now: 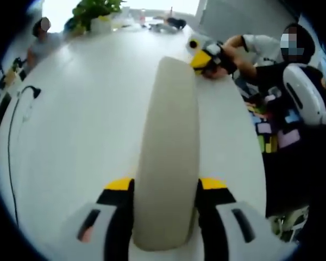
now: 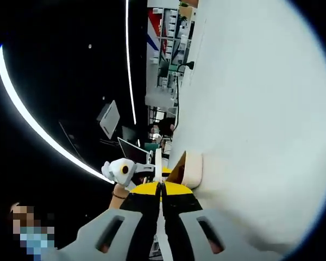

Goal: Arrange the utensils inside the cutlery case until each visible utensil rests in its matching compartment.

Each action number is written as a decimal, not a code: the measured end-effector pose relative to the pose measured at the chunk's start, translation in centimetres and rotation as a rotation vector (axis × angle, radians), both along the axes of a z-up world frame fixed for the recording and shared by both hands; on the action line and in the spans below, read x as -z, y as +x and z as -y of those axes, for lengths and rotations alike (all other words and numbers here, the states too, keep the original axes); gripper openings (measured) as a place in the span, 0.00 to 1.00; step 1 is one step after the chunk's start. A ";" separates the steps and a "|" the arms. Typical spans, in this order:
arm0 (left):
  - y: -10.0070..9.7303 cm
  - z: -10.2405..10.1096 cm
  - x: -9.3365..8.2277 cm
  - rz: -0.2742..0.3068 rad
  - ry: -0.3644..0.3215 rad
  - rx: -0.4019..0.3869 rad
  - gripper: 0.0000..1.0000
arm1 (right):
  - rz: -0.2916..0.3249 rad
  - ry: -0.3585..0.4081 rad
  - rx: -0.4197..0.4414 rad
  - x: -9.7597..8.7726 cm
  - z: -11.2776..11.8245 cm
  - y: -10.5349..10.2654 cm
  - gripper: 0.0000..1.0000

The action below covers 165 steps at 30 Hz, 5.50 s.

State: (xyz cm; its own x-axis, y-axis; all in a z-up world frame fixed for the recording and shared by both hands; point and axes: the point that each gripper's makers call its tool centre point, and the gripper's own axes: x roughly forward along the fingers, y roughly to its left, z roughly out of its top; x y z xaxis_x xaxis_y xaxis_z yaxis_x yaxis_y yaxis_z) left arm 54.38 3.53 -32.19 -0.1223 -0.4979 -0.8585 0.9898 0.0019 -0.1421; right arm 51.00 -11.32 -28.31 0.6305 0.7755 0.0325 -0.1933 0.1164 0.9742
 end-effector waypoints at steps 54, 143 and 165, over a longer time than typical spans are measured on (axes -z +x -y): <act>0.3 -0.6 0.1 0.005 0.001 -0.047 0.47 | 0.524 -0.690 -0.145 -3.5 -2.0 0.6 0.10; 0.4 -4.5 0.2 0.117 0.144 -0.051 0.46 | 0.676 -1.636 -1.360 1.9 -3.7 2.6 0.11; 0.7 -6.5 -2.9 0.207 0.212 -0.054 0.22 | 0.683 -1.670 -1.411 2.0 -3.7 2.8 0.10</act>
State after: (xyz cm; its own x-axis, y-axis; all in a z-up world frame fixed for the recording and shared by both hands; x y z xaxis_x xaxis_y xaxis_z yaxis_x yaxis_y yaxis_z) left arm 55.09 10.02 -29.25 0.0880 -0.3060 -0.9479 0.9954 0.0630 0.0721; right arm 53.79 -7.62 -30.33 0.0296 0.1307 -0.9910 -0.9995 0.0180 -0.0275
